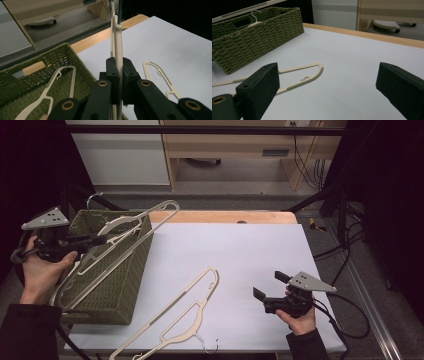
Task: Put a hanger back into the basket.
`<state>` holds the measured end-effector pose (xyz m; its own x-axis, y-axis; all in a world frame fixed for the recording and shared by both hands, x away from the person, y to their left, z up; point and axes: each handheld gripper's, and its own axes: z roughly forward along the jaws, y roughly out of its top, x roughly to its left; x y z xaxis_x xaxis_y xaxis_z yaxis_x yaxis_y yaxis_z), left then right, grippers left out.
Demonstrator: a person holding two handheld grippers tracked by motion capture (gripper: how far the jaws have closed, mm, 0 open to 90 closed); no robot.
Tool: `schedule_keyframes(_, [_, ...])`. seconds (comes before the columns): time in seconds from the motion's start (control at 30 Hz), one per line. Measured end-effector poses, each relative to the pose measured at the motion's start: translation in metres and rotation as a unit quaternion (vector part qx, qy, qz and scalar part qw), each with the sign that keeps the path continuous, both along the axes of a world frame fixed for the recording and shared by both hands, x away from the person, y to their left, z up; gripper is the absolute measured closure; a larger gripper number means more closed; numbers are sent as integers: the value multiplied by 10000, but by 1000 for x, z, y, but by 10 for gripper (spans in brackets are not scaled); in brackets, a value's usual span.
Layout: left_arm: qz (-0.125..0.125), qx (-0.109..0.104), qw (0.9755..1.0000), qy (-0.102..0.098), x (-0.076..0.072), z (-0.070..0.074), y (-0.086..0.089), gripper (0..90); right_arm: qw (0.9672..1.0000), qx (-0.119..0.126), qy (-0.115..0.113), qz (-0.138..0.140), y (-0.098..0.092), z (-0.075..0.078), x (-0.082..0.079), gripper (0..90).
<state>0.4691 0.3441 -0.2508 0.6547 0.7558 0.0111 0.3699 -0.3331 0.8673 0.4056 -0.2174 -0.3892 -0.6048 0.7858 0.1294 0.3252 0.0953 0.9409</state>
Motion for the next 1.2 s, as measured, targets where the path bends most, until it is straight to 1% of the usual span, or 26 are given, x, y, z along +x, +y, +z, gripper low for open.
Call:
schedule_keyframes(0.13, [39, 32, 10000, 79, 7, -6, 16, 858, 10000, -14, 15, -16, 1, -1, 1, 54])
schedule_keyframes(0.3, [286, 36, 9994, 181, 19, -14, 38, 858, 10000, -27, 37, -42, 0, -2, 1, 54])
schedule_keyframes(0.4, [357, 72, 9991, 204, 22, -16, 47, 858, 10000, -18, 45, -54, 0, -3, 2, 55])
schedule_keyframes(0.47, [365, 189, 9990, 182, 24, -16, 55, 859, 10000, -31, 51, -62, 1, -3, 2, 55])
schedule_keyframes(0.5, [426, 132, 9989, 167, 25, -16, 58, 858, 10000, -40, 50, -66, 1, -3, 2, 54])
schedule_keyframes(0.57, [493, 92, 9986, 143, 28, -18, 65, 859, 10000, -31, 63, -60, 0, -3, 2, 54])
schedule_keyframes(0.7, [540, 63, 9985, 91, 31, -24, 78, 858, 10000, -12, 45, -88, -1, -3, 2, 54])
schedule_keyframes(0.77, [556, 82, 9984, 114, 33, -27, 81, 859, 10000, -28, 21, -74, -2, -3, 2, 54])
schedule_keyframes(0.8, [583, 57, 9982, 124, 33, -29, 83, 859, 10000, -23, 24, -80, -2, -3, 2, 54])
schedule_keyframes(0.87, [616, 130, 9979, 143, 35, -32, 87, 859, 10000, -11, 49, -82, -1, -3, 2, 54])
schedule_keyframes(0.9, [633, 111, 9978, 166, 36, -34, 88, 858, 9999, -21, 44, -92, -1, -3, 2, 54])
schedule_keyframes(0.97, [652, 162, 9975, 223, 39, -37, 91, 858, 9999, -26, 48, -98, -1, -3, 2, 54])
schedule_keyframes(1.0, [671, 160, 9974, 212, 39, -38, 91, 859, 9999, -17, 54, -92, -1, -3, 2, 54])
schedule_keyframes(1.07, [678, 148, 9973, 257, 42, -40, 91, 858, 10000, -23, 34, -79, -2, -2, 2, 54])
schedule_keyframes(1.2, [677, 257, 9967, 357, 47, -48, 85, 858, 9999, -22, 38, -98, -2, -2, 2, 53])
